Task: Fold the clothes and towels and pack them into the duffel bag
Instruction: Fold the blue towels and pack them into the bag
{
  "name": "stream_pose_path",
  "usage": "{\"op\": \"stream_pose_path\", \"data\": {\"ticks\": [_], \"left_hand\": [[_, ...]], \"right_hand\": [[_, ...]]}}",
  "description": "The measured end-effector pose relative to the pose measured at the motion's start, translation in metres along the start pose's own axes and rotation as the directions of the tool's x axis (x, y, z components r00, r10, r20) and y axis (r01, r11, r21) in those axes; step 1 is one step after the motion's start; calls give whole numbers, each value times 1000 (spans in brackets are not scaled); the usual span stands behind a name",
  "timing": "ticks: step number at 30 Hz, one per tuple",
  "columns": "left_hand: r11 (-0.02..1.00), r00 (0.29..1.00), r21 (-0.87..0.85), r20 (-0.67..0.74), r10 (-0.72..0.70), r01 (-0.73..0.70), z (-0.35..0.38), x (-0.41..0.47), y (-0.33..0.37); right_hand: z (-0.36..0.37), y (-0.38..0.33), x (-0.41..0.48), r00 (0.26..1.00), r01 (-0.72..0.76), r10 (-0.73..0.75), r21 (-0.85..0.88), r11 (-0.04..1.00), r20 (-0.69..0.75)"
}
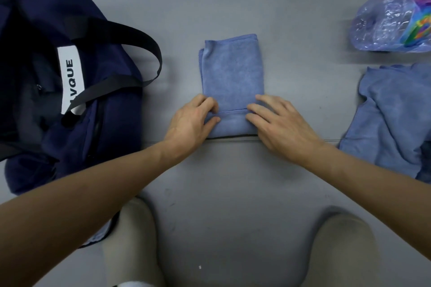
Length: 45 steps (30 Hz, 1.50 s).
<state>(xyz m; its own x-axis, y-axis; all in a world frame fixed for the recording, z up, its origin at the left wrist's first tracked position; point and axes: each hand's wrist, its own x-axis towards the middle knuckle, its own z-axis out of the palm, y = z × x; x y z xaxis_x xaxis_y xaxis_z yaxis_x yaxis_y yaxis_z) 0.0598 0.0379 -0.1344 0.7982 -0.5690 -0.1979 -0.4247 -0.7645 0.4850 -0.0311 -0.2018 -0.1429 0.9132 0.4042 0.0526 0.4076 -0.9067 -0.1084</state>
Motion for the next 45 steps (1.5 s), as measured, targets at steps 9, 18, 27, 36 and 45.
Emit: {"op": "stream_pose_path", "data": {"ticks": [9,18,27,36,45], "left_hand": [[868,902,298,-44,429,-398,10,-13,-17],[927,953,222,92,288,-302,12,-19,-25],[996,996,47,56,69,-72,-6,1,-4],[973,971,-161,202,-131,165,-5,-9,-13],[988,995,116,15,99,-100,1,-11,-11]], "right_hand": [[1,3,-2,972,-76,77,-12,997,224],[11,16,3,954,-62,32,92,994,298],[-3,9,14,920,-375,259,469,800,293],[-15,5,18,854,-505,378,399,765,357],[9,-4,5,991,-128,124,72,989,58]]}}
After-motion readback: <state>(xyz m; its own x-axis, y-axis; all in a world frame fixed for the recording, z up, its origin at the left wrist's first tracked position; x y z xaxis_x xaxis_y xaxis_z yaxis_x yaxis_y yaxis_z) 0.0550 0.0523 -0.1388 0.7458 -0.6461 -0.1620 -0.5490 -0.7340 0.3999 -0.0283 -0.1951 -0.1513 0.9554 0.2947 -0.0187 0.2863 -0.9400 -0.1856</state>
